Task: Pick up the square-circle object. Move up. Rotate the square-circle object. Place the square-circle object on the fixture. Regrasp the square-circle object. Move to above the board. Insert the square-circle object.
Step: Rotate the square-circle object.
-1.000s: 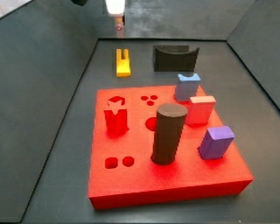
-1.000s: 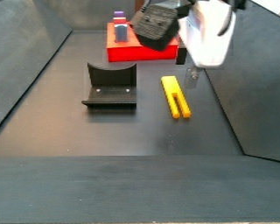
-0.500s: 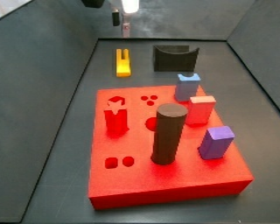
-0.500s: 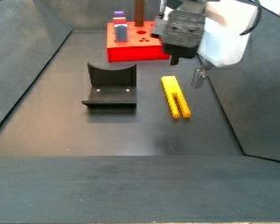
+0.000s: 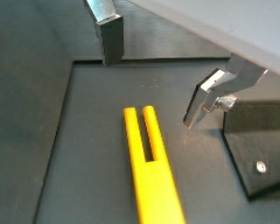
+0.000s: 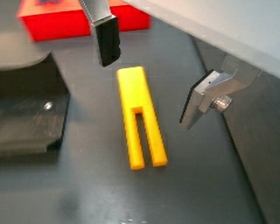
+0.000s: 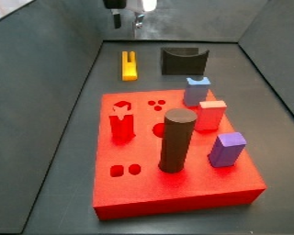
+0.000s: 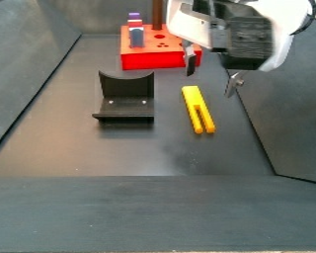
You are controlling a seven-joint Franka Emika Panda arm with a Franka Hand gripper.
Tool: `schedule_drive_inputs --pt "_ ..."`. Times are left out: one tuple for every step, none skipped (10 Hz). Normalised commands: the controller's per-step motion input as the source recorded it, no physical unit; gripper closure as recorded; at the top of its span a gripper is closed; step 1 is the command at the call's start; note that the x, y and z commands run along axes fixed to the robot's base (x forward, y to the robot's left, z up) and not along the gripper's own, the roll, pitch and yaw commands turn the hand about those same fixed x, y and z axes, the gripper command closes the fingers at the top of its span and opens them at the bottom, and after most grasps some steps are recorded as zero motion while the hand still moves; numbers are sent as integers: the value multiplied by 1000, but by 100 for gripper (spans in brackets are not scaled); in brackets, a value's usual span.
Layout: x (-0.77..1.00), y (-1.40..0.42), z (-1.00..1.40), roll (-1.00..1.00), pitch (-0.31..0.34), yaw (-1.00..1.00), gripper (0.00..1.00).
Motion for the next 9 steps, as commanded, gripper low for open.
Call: schedule_drive_inputs --pt "39 0 -37 3 -12 1000 0" --pt "39 0 -37 3 -13 1000 0" --pt "39 0 -37 4 -14 1000 0" --pt "39 0 -37 4 -16 1000 0" --pt "39 0 -37 4 -18 1000 0" --pt "39 0 -36 5 -20 1000 0" --pt "39 0 -36 6 -23 1000 0" --pt "39 0 -37 7 -28 1000 0" --pt "39 0 -37 9 -35 1000 0"
